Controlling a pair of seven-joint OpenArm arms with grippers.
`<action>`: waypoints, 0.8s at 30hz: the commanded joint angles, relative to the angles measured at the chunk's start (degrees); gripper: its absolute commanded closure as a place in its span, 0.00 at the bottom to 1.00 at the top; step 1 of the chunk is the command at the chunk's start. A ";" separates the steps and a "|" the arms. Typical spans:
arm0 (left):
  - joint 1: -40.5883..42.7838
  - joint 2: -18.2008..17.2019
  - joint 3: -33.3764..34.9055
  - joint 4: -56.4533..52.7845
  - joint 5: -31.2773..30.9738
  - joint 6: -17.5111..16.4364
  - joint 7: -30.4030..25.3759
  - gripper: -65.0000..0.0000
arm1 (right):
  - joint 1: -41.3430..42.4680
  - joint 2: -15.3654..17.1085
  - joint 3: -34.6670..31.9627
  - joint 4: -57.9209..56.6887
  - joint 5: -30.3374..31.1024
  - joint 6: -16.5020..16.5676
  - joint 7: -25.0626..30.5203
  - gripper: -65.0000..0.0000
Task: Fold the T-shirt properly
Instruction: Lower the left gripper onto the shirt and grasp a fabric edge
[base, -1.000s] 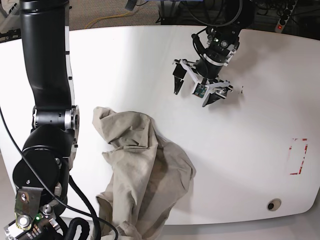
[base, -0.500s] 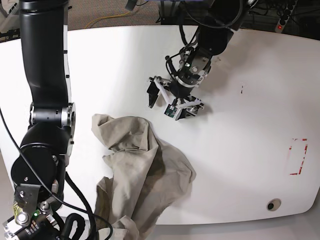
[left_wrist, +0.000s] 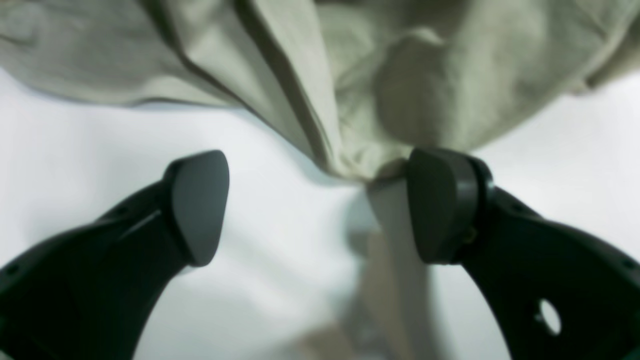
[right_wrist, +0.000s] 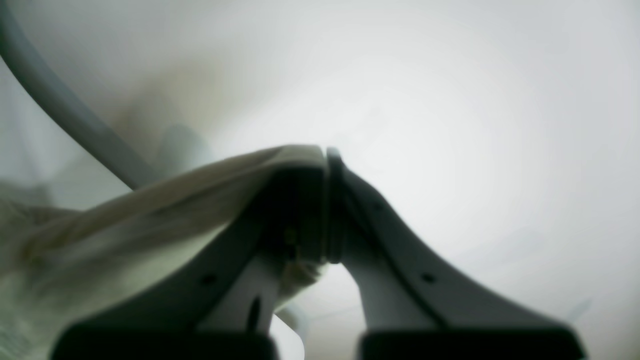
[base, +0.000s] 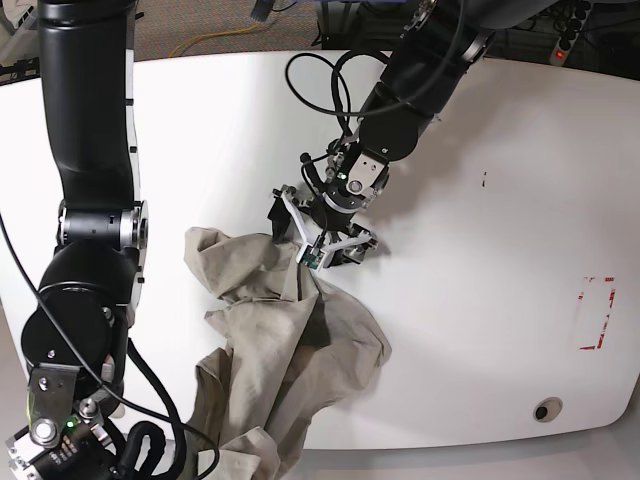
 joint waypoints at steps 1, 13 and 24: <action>-2.44 0.64 0.08 -2.18 -1.90 0.23 -0.07 0.20 | 2.58 0.61 0.32 0.52 -0.10 -0.56 1.48 1.00; -9.39 0.64 7.91 -11.77 -16.23 0.49 -0.24 0.67 | 1.26 1.40 0.41 0.79 -0.10 -0.56 1.48 1.00; -5.78 0.64 8.26 -3.33 -16.93 0.58 2.13 1.00 | 1.26 2.28 0.50 0.70 -0.10 -0.56 1.48 1.00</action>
